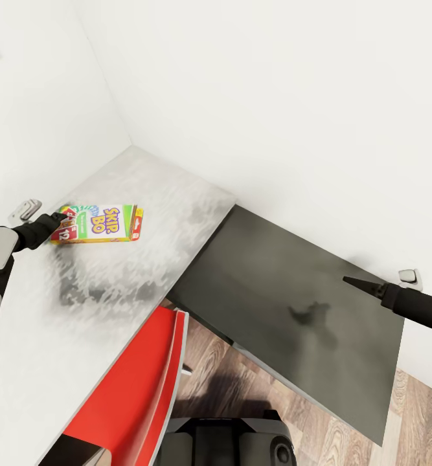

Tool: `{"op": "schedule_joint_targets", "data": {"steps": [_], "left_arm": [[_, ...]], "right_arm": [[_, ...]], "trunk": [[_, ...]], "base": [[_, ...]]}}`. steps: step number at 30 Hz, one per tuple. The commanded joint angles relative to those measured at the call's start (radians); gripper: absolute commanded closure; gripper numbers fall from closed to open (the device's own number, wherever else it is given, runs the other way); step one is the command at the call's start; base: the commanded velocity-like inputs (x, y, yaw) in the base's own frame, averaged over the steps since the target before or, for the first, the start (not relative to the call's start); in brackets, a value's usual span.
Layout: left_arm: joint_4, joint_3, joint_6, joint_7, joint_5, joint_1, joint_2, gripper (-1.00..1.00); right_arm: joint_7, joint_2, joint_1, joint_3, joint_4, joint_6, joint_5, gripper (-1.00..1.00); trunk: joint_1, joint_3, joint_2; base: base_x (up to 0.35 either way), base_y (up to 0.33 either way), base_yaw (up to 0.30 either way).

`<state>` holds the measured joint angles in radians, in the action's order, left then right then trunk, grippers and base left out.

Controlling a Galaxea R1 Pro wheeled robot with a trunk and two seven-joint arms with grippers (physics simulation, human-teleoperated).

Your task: Put all the toys in the child's room - the three board games (two on the bed and one on the table), the two jigsaw puzzles on the table, and the tennis ball on the table - inside the toy box on the table in the child's room.

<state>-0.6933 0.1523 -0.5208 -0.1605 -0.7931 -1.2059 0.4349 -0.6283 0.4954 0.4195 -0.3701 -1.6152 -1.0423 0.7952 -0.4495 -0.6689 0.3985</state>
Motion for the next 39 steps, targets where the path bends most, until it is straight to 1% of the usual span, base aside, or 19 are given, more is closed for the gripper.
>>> {"op": "schedule_joint_targets", "data": {"steps": [1,11,19,31,39], "left_arm": [[-0.002,0.001,-0.005,-0.008,-0.011,0.0,0.0,-1.0],[-0.002,0.0,-0.004,-0.008,-0.011,0.0,-0.001,-1.0],[-0.002,0.0,-0.004,-0.008,-0.012,0.0,-0.001,-1.0],[-0.002,0.0,-0.004,-0.008,-0.012,0.0,-0.001,-1.0],[-0.002,0.0,-0.004,-0.008,-0.011,-0.001,-0.001,-1.0]], "right_arm": [[-0.007,0.0,0.001,-0.001,0.0,-0.005,-0.005,-1.0],[-0.007,0.0,0.001,-0.001,0.0,-0.005,-0.005,-1.0],[-0.007,0.0,0.001,-0.002,0.0,-0.005,-0.005,-1.0],[-0.007,0.0,0.001,-0.001,0.0,-0.005,-0.005,-1.0],[-0.007,0.0,0.001,-0.001,0.0,-0.005,-0.005,-1.0]], "trunk": [[-0.001,-0.001,0.002],[-0.001,-0.001,0.002],[-0.001,-0.001,0.002],[-0.001,-0.001,0.002],[-0.001,-0.001,0.002]], "base": [[0.0,0.0,0.0],[0.0,0.0,-0.032],[0.0,0.0,-0.177],[0.0,0.0,-0.236],[0.0,0.0,-0.098]]}}
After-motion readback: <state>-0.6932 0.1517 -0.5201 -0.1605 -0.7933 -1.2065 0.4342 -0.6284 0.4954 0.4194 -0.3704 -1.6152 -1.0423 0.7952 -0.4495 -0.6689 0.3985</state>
